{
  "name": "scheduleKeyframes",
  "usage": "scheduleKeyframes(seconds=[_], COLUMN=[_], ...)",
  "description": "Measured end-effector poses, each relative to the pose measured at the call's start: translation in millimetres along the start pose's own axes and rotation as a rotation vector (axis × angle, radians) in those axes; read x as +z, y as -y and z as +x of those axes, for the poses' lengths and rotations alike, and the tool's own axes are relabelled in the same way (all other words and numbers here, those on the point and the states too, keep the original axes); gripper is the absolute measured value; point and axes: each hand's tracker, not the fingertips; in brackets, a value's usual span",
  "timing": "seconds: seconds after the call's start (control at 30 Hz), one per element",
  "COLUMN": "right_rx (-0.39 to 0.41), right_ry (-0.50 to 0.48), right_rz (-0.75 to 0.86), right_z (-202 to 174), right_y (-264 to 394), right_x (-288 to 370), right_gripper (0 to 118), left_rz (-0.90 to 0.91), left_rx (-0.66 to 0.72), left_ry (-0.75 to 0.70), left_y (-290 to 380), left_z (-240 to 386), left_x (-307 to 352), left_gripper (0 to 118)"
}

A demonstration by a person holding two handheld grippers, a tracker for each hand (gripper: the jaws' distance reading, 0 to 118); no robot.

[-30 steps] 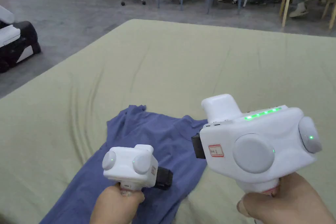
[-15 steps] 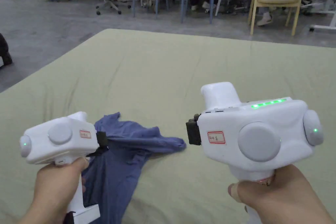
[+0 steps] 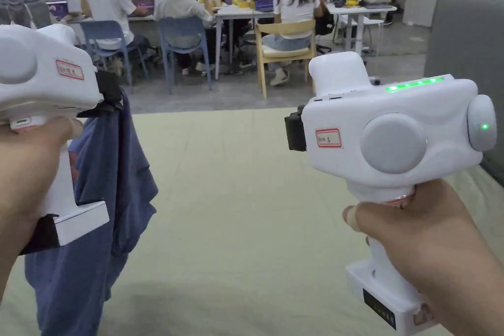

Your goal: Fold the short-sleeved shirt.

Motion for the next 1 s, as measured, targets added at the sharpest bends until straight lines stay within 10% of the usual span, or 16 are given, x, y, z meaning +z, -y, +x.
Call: scheduleKeyframes(seconds=[0.47,0.77,0.83,0.87,1.0], right_rx=[-0.049,-0.082,-0.105,-0.115,-0.137], right_ry=[0.22,0.263,0.247,0.236,0.181], right_rz=[0.006,-0.097,-0.106,-0.106,-0.087], right_z=[118.3,146.5,146.8,147.0,143.1], right_y=[19.3,58.4,62.6,63.7,67.4], right_x=[82.6,76.4,72.2,69.5,56.1], right_gripper=[2,2,2,2,2], left_rz=[-0.42,-0.704,-0.668,-0.628,-0.324], left_rx=[-0.126,-0.1,-0.08,-0.08,0.041], left_ry=[0.287,0.298,0.315,0.293,0.429], left_y=[174.8,321.6,312.8,301.5,214.7], left_z=[238.4,270.4,268.9,267.1,226.6], left_x=[-155.9,-229.5,-225.0,-217.5,-153.3], left_gripper=[0,0,29,104,116])
